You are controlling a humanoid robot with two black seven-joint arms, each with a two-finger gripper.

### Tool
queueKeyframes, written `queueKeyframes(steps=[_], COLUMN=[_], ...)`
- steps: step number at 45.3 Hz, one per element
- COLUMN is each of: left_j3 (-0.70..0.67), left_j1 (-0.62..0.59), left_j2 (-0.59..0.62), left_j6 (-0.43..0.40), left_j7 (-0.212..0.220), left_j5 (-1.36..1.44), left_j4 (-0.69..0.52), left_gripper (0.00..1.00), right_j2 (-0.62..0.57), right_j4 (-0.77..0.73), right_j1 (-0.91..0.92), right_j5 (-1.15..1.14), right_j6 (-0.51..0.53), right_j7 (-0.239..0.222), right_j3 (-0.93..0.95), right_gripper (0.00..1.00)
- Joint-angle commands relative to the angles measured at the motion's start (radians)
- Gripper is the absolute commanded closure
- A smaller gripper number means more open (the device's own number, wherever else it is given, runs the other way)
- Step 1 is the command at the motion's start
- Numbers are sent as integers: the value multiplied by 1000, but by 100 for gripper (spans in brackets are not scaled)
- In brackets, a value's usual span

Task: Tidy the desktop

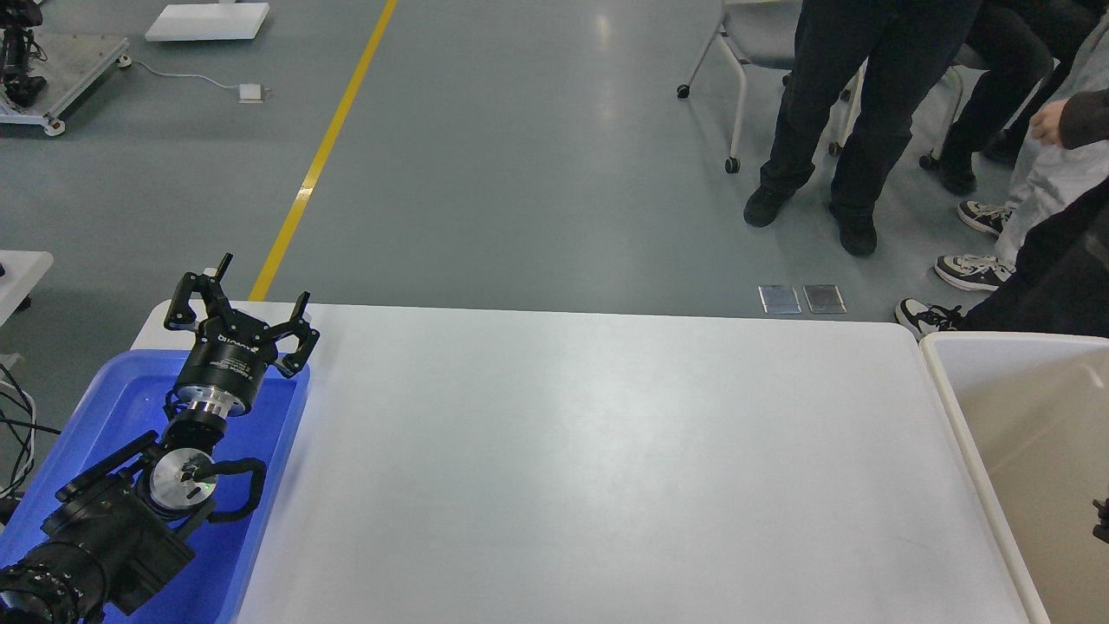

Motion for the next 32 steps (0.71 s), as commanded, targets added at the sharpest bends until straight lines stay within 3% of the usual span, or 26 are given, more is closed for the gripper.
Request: queueKeyframes(steps=[1,10,11,19,32], left_j3=[0,1,1,1,1], left_j1=[0,0,0,0,0], left_j2=[0,0,0,0,0], left_j6=[0,0,0,0,0], left_j7=[0,0,0,0,0], left_j5=[0,0,0,0,0], left_j4=[0,0,0,0,0], left_gripper=[0,0,0,0,0], right_j2=[-2,-5,-7,4,156], right_j4=[5,25,46,115,230], right_j1=[61,164,185,242,310], right_j5=[2,13,13,13,16], right_j6=[5,46,89,279,382], right_j7=[2,2,0,0,0], right_j3=[8,208,304,552,670], right_gripper=[0,0,0,0,0])
